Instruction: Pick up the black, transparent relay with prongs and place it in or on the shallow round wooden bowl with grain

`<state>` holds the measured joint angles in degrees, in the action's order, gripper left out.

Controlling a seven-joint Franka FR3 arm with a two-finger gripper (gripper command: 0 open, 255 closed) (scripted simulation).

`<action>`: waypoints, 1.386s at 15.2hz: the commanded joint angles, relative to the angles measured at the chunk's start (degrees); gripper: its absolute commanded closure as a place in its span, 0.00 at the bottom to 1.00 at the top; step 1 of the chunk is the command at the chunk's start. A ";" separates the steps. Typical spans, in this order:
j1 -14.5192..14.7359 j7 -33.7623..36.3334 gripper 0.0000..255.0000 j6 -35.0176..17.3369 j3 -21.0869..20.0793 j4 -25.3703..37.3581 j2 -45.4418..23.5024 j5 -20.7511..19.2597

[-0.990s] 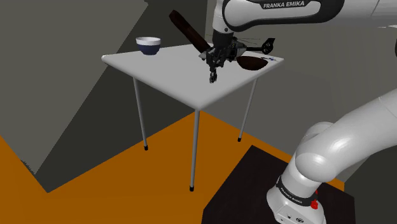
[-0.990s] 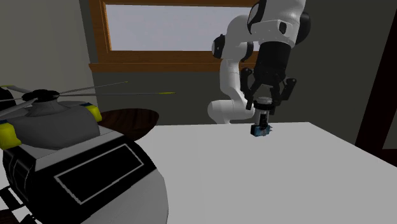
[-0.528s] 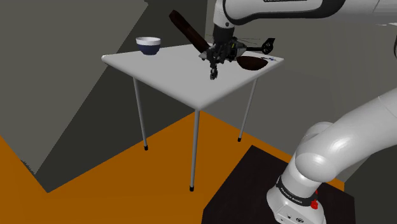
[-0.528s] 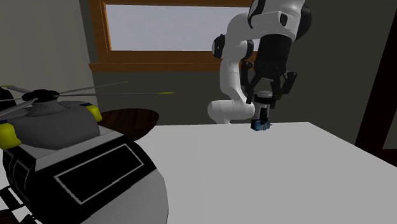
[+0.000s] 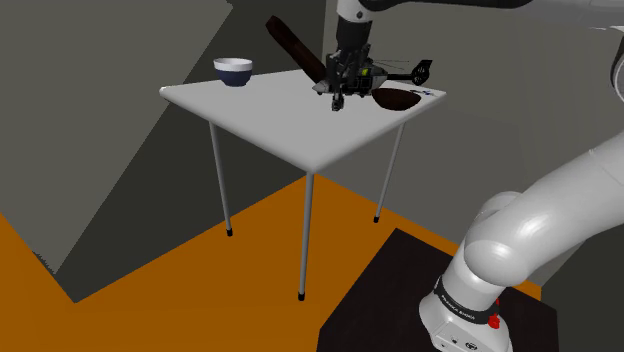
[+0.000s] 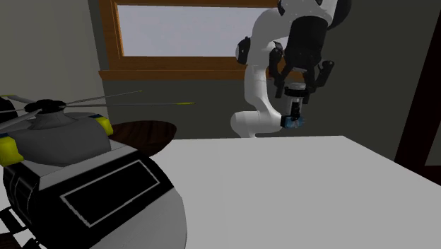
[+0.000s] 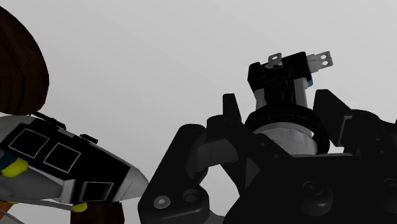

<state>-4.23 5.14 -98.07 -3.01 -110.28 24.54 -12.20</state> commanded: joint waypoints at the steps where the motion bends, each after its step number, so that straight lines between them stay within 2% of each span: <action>1: -0.03 -0.34 1.00 1.58 -0.03 2.08 -0.48 0.03; 11: -0.21 -1.73 1.00 9.05 -0.40 13.10 -3.90 0.02; 21: -4.16 -16.01 1.00 6.52 10.30 15.66 -5.94 0.00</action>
<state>-7.99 -9.29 -90.99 6.14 -94.75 18.92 -12.25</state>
